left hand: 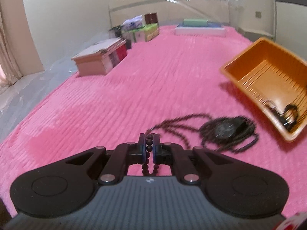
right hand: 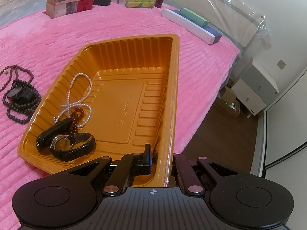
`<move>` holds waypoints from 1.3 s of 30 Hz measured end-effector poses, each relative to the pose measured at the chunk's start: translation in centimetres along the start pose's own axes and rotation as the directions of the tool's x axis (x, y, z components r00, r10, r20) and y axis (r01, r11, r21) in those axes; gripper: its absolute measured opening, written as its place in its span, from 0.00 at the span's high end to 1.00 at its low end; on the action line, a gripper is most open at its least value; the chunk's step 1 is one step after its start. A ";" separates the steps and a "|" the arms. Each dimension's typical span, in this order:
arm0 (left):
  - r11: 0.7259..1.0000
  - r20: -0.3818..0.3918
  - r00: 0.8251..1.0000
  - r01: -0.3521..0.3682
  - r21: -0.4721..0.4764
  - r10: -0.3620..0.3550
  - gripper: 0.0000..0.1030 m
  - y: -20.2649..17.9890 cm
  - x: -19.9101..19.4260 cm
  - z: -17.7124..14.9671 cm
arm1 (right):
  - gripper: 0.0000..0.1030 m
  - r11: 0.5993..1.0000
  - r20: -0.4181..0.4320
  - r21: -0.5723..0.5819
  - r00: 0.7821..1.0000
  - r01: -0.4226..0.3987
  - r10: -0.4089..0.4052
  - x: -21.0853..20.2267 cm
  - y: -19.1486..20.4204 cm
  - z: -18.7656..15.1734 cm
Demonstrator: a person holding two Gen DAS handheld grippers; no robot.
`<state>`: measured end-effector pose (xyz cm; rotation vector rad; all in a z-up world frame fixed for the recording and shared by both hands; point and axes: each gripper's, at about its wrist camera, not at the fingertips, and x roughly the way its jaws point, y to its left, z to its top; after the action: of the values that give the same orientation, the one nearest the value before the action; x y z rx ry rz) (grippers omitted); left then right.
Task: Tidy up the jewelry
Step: 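Carry the dark bead bracelet into the tray with the left tool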
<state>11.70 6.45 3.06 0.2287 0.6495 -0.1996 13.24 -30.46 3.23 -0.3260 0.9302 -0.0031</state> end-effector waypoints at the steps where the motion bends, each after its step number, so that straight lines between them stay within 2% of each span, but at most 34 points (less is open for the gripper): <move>1: 1.000 0.009 1.000 0.010 -0.001 -0.010 0.94 -0.4 -0.3 0.3 | 0.96 1.000 0.000 0.000 1.000 0.000 0.000 0.0 0.0 0.0; 6: 0.996 0.037 0.995 0.093 0.005 -0.093 0.94 -3.0 -0.9 1.8 | 0.96 1.000 -0.005 0.004 1.000 -0.009 0.009 0.0 0.0 0.0; 12: 0.978 0.061 0.976 0.208 0.030 -0.209 0.94 -7.8 -0.3 3.7 | 0.96 1.000 -0.005 0.007 1.000 -0.011 0.011 0.0 0.0 0.0; 16: 0.954 0.091 0.950 0.297 0.039 -0.299 0.94 -10.9 0.3 5.8 | 0.96 1.000 -0.005 0.007 1.000 -0.011 0.011 0.0 0.0 0.0; 20: 0.932 0.105 0.926 0.357 0.066 -0.362 0.94 -13.9 1.1 7.5 | 0.96 1.000 -0.005 0.007 1.000 -0.011 0.011 0.0 0.0 0.0; 28: 0.902 0.076 0.901 0.418 0.107 -0.427 0.94 -18.3 3.0 8.6 | 0.96 1.000 -0.008 0.010 1.000 -0.019 0.019 0.2 -0.1 0.1; 39: 0.886 0.019 0.892 0.447 0.123 -0.452 0.94 -20.7 5.1 8.5 | 0.96 1.000 -0.008 0.011 1.000 -0.022 0.022 0.3 -0.2 0.1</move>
<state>15.29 -16.25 3.45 0.1804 0.6375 -0.6910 13.55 -30.67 3.12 -0.3054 0.9420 0.0105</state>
